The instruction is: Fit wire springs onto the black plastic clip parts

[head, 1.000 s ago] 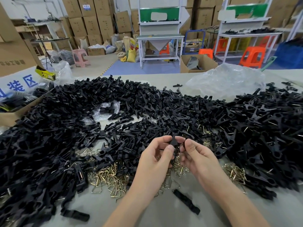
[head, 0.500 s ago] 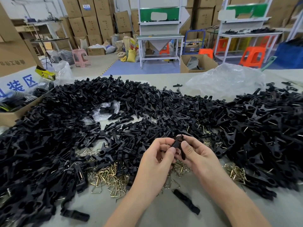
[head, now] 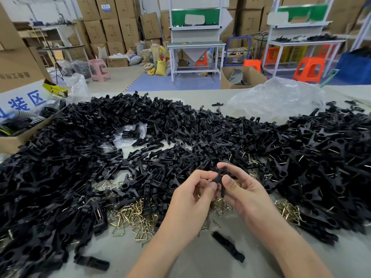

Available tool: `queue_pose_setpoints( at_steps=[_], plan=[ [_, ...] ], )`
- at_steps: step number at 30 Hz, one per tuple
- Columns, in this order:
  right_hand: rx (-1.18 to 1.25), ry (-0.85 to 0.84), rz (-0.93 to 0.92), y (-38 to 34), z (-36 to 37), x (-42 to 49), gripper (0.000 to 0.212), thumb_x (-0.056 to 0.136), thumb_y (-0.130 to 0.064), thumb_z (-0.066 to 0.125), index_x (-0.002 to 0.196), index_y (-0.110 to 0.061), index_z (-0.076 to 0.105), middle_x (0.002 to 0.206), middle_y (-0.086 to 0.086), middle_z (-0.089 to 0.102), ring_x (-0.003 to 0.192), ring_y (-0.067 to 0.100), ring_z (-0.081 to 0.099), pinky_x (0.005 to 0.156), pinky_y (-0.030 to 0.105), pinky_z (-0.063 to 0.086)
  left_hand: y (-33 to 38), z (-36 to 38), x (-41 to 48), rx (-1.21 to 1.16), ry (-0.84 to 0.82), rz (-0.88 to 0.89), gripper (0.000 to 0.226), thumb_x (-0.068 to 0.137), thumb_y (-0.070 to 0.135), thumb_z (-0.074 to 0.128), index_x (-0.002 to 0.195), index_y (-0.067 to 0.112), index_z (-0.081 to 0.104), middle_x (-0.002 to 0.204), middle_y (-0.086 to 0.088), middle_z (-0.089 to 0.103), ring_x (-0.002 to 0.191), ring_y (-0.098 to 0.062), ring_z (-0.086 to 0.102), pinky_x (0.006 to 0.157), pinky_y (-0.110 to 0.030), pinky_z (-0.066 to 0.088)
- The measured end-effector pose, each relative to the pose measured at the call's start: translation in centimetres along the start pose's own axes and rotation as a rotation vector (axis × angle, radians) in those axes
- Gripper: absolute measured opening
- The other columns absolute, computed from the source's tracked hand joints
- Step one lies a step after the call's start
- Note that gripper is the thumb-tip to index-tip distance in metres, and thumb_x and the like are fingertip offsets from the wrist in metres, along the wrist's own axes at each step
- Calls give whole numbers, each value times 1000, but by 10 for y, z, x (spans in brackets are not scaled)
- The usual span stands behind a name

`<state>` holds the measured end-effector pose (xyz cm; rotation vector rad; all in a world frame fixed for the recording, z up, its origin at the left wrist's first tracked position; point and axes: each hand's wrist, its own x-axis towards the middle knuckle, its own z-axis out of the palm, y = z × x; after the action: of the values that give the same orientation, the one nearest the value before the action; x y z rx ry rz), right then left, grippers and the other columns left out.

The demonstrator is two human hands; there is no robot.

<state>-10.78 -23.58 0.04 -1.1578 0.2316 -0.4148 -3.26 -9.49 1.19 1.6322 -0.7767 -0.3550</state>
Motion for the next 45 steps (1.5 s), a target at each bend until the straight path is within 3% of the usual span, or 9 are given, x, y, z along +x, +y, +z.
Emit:
queue_pose_setpoints(
  at_steps=[3,6,11,15,23,29,34,38,45],
  plan=[
    [31,8,-19,0,0,2,65,53,-52,97,108,-23,77,103,9,77,96,24,75,82,28,59,0,-3,-2,134,0,90,24,103,26,55,115,45,64,102,17,71,82,-11,68,74,-27,56],
    [17,32,-49,-3,1,2,61,51,-53,98,103,-27,78,107,10,77,97,21,75,79,25,59,-2,-6,-4,486,47,255,28,105,34,45,130,42,53,120,25,61,112,5,57,91,-11,45],
    [57,208,-125,-6,-6,6,71,37,-56,100,92,-22,71,108,11,77,84,13,73,67,21,58,-5,-7,-3,839,27,293,42,97,48,36,130,30,55,118,17,62,111,-2,50,98,-25,38],
    [64,273,-159,-6,-11,7,62,46,-57,96,91,-24,69,107,10,77,73,7,71,62,20,57,-14,-4,-4,1114,-75,349,45,93,52,46,128,30,63,113,12,66,108,-16,61,97,-38,47],
    [-38,348,-151,-2,-11,10,81,38,-73,91,97,-23,65,105,4,78,76,10,70,61,19,56,-20,-4,3,1170,-46,418,23,90,31,60,111,37,65,93,11,60,87,-19,59,81,-36,49],
    [-68,362,-141,-2,-10,9,85,39,-75,89,99,-21,64,103,1,79,75,7,70,60,18,55,-15,-5,4,1154,-22,425,21,92,34,47,105,35,64,87,11,59,84,-17,58,80,-36,49],
    [-74,366,-121,-1,-11,9,57,61,-56,81,100,-19,64,105,5,78,76,8,70,60,19,55,-8,-6,2,1003,67,376,20,98,37,41,99,28,59,85,11,60,80,-15,59,79,-36,49],
    [-97,355,-103,-2,-11,8,56,63,-53,78,103,-16,64,101,4,78,77,9,70,62,21,55,-2,-6,1,899,211,354,14,99,34,43,99,28,56,84,13,57,71,-11,52,71,-28,47],
    [12,182,0,-5,-5,3,47,63,-41,81,96,-12,65,106,11,77,87,18,74,70,25,60,-8,-12,2,677,203,205,29,99,29,38,116,36,61,102,17,58,92,-1,49,86,-33,44]
  ],
)
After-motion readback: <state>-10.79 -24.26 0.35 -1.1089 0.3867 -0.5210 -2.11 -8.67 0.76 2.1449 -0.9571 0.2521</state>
